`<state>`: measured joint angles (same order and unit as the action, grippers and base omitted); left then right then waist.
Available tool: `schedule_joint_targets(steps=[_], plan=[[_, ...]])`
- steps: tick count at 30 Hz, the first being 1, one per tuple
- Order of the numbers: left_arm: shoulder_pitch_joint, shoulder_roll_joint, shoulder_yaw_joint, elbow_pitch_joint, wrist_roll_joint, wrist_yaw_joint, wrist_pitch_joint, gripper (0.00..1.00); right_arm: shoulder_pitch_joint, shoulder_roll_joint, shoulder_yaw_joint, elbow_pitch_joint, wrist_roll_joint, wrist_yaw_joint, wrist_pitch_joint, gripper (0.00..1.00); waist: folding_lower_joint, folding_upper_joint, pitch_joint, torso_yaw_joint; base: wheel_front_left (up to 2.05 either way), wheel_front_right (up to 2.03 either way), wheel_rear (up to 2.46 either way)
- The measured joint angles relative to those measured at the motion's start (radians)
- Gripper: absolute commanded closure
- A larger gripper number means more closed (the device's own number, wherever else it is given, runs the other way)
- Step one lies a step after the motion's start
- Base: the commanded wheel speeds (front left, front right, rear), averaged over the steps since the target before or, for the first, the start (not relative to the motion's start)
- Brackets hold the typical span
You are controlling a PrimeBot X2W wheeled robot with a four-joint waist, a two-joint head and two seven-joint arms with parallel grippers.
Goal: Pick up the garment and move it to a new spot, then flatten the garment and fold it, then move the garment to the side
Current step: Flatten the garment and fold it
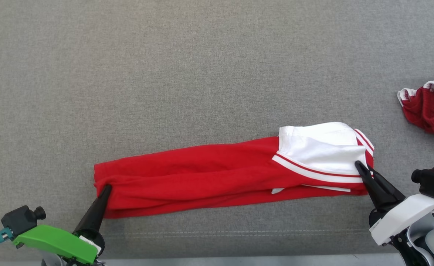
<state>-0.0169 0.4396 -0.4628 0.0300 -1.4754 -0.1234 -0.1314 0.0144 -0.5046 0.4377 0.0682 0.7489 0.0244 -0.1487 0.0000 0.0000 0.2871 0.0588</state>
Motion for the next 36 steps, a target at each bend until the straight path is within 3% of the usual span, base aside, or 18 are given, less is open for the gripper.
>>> schedule_joint_targets(steps=[2,3,4,5,6,7,8,9,23,36], plan=[[0.000,-0.002,-0.002,0.001,0.000,0.000,0.000,1.00,0.000,0.002,0.001,0.001,0.000,0.000,0.000,0.68,0.0000,0.0000,0.001,0.001,0.00,0.00,0.00],[0.000,-0.002,-0.003,0.001,0.000,0.000,0.000,1.00,0.000,0.002,0.001,0.002,0.000,0.000,0.001,0.68,0.0000,0.0000,0.002,0.001,0.00,0.00,0.00],[0.000,-0.002,-0.003,0.002,0.000,0.000,0.000,1.00,0.000,0.002,0.001,0.002,0.000,0.000,0.001,0.48,0.0000,0.0000,0.003,0.002,0.00,0.00,0.00],[0.000,-0.002,-0.004,0.005,0.000,0.000,0.000,0.98,-0.001,0.002,0.001,0.002,0.000,0.000,0.001,0.17,0.0000,0.0000,0.003,0.003,0.00,0.00,0.00],[0.000,-0.002,-0.004,0.008,0.000,0.000,0.000,0.83,-0.001,0.002,0.001,0.002,0.000,0.000,0.001,0.00,0.0000,0.0000,0.004,0.003,0.00,0.00,0.00],[0.000,-0.002,-0.005,0.012,0.000,0.000,0.000,0.58,-0.003,0.002,0.001,0.002,0.000,0.000,0.001,0.00,0.0000,0.0000,0.004,0.004,0.00,0.00,0.00],[0.000,-0.002,-0.004,0.017,0.001,0.000,-0.001,0.24,-0.003,0.002,0.000,0.002,0.000,-0.001,0.001,0.00,0.0000,0.0000,0.004,0.004,0.00,0.00,0.00],[0.000,-0.002,-0.004,0.022,0.003,0.000,-0.002,0.00,-0.004,0.002,-0.001,0.002,0.000,-0.002,0.001,0.00,0.0000,0.0000,0.004,0.005,0.00,0.00,0.00],[-0.003,0.015,0.016,0.079,0.063,0.000,-0.047,0.00,-0.041,0.005,-0.042,-0.057,0.002,-0.025,-0.010,0.00,0.0000,0.0000,-0.006,0.001,0.00,0.00,0.00],[-0.039,-0.018,-0.006,0.027,0.073,0.000,-0.061,0.00,-0.059,0.037,-0.031,-0.033,0.075,-0.027,0.054,0.00,0.0000,0.0000,0.013,0.029,0.00,0.00,0.00]])
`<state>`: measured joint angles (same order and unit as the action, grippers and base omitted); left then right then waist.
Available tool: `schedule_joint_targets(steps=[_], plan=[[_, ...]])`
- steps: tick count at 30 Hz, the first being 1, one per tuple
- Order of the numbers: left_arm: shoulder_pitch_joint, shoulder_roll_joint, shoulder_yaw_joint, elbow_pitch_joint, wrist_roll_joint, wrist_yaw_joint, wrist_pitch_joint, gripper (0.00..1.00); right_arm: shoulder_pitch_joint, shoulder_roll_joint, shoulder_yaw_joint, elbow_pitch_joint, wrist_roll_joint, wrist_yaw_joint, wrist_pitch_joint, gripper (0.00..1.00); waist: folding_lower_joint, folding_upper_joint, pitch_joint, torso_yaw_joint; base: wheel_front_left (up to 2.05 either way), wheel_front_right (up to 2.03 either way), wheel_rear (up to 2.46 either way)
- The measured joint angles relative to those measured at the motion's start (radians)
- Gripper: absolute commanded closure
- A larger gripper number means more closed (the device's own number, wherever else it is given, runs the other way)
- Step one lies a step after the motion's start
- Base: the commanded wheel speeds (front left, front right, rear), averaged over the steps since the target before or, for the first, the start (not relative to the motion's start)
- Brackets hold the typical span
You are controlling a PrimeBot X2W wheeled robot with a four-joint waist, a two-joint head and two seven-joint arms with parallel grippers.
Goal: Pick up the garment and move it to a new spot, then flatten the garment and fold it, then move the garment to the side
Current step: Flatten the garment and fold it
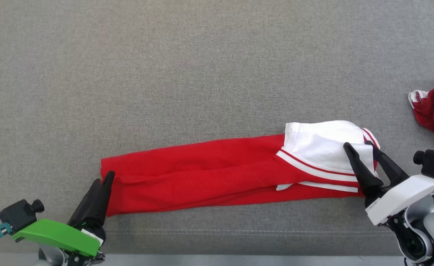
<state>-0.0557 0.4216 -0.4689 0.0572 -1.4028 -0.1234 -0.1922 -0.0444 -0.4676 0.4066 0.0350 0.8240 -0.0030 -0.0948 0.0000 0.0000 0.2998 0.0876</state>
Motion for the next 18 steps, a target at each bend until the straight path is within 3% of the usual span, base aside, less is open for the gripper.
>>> schedule_joint_targets(steps=[15,16,17,18], plan=[[-0.002,0.002,-0.001,-0.005,0.016,0.000,-0.009,0.00,-0.052,0.016,-0.002,0.040,0.024,0.001,0.031,0.00,0.0000,0.0000,0.019,0.013,0.00,0.00,0.00],[-0.003,0.001,-0.002,-0.006,0.016,0.000,-0.012,0.00,-0.058,0.016,-0.002,0.040,0.023,0.001,0.031,0.24,0.0000,0.0000,0.019,0.013,0.00,0.00,0.00],[-0.005,0.001,-0.004,-0.006,0.016,0.000,-0.012,0.00,-0.063,0.017,-0.002,0.041,0.024,0.002,0.034,0.60,0.0000,0.0000,0.019,0.014,0.00,0.00,0.00],[-0.008,0.000,-0.008,-0.007,0.016,0.000,-0.012,0.00,-0.066,0.018,-0.002,0.043,0.024,0.003,0.034,0.78,0.0000,0.0000,0.019,0.015,0.00,0.00,0.00]])
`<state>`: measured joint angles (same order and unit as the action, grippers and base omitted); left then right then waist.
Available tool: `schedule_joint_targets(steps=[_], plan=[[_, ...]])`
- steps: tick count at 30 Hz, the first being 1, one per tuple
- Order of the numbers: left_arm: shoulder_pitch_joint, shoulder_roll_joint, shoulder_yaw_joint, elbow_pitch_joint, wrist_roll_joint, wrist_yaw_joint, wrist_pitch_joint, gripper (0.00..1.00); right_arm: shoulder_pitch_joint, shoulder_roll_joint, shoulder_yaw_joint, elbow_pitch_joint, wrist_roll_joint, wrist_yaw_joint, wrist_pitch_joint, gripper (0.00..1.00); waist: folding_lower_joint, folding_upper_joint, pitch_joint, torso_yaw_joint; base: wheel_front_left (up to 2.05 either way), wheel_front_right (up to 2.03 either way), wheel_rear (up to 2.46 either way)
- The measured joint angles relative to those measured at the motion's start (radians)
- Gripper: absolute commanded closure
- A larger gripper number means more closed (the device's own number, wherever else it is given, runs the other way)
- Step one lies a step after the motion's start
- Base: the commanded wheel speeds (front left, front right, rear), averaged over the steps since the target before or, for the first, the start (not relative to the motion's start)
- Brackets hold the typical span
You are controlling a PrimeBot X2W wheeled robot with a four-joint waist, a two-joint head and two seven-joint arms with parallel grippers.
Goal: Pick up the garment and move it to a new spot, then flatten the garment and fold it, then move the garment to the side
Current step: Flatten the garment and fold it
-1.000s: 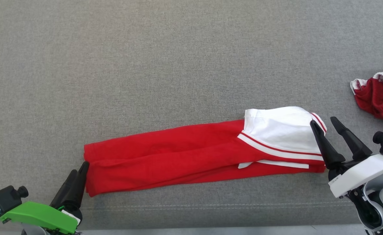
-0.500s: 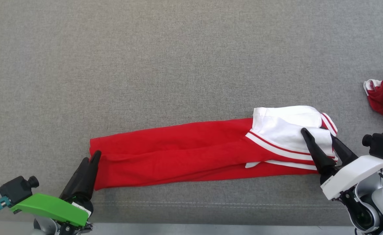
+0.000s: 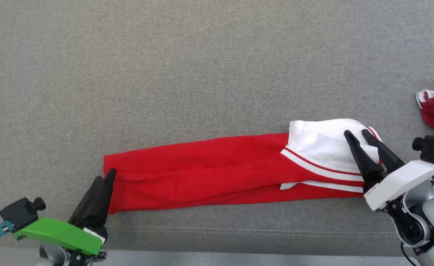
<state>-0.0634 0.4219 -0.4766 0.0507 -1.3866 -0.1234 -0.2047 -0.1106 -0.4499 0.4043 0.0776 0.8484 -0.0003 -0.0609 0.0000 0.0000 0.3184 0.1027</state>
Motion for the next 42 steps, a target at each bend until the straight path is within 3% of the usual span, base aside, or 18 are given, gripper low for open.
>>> schedule_joint_targets(steps=[1,8,9,10,12,32,33,35,36,38,42], plan=[[-0.001,-0.001,0.000,-0.001,0.000,0.000,0.000,0.00,-0.003,0.000,0.000,0.000,0.001,0.001,0.000,1.00,0.0000,0.0000,-0.001,0.001,0.00,0.00,0.00],[-0.001,-0.002,0.000,0.000,0.000,0.000,-0.005,0.00,-0.009,0.002,0.001,0.010,0.007,0.008,0.011,0.99,0.0000,0.0000,-0.003,0.005,0.00,0.00,0.00],[-0.001,-0.002,0.000,0.000,0.000,0.000,-0.005,0.00,-0.009,0.002,0.001,0.012,0.007,0.008,0.012,0.69,0.0000,0.0000,-0.003,0.006,0.00,0.00,0.00],[-0.001,-0.004,0.000,0.000,0.000,0.000,-0.005,0.00,-0.009,0.001,0.001,0.013,0.007,0.008,0.013,0.55,0.0000,0.0000,-0.004,0.006,0.00,0.00,0.00],[-0.001,-0.006,0.000,0.000,0.000,0.000,-0.008,0.00,-0.008,-0.004,0.002,0.015,0.006,0.007,0.014,0.02,0.0000,0.0000,-0.005,0.006,0.00,0.00,0.00],[-0.001,-0.022,-0.002,0.005,0.000,0.000,-0.017,0.00,0.014,-0.075,0.063,-0.003,-0.041,0.018,0.072,0.00,0.0000,0.0000,-0.029,-0.010,0.00,0.00,0.00],[-0.001,-0.023,-0.002,0.005,0.000,0.000,-0.017,0.00,0.018,-0.077,0.064,-0.005,-0.041,0.018,0.075,0.15,0.0000,0.0000,-0.030,-0.010,0.00,0.00,0.00],[0.000,-0.023,-0.002,0.005,0.000,0.000,-0.017,0.00,0.019,-0.082,0.066,-0.008,-0.041,0.021,0.081,0.56,0.0000,0.0001,-0.033,-0.009,0.00,0.00,0.00],[0.000,-0.023,-0.003,0.005,0.000,0.000,-0.018,0.00,0.019,-0.084,0.065,-0.011,-0.041,0.021,0.081,0.63,0.0000,0.0000,-0.035,-0.009,0.00,0.00,0.00],[0.000,-0.024,-0.005,0.006,0.000,0.000,-0.018,0.00,0.019,-0.087,0.065,-0.014,-0.041,0.022,0.082,1.00,0.0000,0.0000,-0.039,-0.009,0.00,0.00,0.00],[0.001,-0.025,-0.007,0.006,0.000,0.000,-0.018,0.00,0.019,-0.088,0.065,-0.025,-0.041,0.026,0.084,1.00,0.0000,0.0000,-0.045,-0.008,0.00,0.00,0.00]])
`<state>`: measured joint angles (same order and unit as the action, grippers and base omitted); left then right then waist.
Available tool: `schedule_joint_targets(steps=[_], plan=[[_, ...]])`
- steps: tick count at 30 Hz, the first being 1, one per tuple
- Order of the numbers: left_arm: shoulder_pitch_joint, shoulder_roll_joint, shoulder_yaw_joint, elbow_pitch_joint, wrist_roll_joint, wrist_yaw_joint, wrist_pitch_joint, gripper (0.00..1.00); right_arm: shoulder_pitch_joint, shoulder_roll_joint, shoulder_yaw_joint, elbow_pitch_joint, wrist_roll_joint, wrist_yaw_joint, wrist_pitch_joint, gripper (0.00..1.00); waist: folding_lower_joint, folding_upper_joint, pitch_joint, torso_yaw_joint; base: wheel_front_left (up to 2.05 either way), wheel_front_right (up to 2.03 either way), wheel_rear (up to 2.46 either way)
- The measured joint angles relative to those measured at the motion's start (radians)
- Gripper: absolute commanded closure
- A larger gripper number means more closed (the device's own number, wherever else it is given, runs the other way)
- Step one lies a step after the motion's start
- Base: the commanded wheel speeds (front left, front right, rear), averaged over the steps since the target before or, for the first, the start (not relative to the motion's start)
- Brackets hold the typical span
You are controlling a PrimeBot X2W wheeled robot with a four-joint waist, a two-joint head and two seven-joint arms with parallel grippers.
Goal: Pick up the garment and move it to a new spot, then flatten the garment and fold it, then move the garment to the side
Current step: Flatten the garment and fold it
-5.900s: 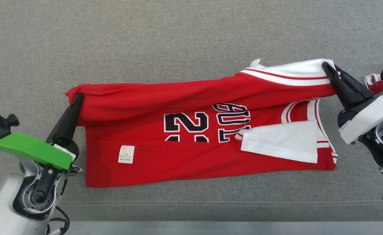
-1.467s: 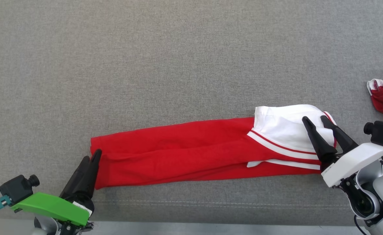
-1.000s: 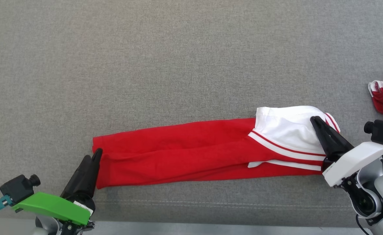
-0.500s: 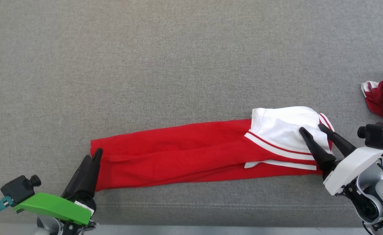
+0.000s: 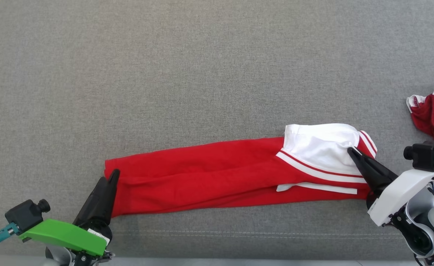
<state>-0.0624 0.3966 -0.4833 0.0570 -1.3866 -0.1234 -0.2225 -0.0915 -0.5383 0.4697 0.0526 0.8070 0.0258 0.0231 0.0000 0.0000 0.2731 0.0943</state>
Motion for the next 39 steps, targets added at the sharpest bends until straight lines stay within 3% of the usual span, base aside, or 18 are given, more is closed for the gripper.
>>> schedule_joint_targets(steps=[13,39], plan=[[0.014,0.002,0.009,0.006,0.002,0.000,-0.009,0.00,0.003,-0.020,0.024,-0.066,-0.056,0.027,-0.034,1.00,0.0000,0.0000,-0.041,-0.006,0.00,0.00,0.00],[0.026,0.002,0.017,-0.002,0.025,0.000,-0.017,0.00,0.111,-0.033,0.016,-0.078,-0.058,0.015,-0.059,1.00,0.0000,0.0000,-0.041,-0.031,0.00,0.00,0.00]])
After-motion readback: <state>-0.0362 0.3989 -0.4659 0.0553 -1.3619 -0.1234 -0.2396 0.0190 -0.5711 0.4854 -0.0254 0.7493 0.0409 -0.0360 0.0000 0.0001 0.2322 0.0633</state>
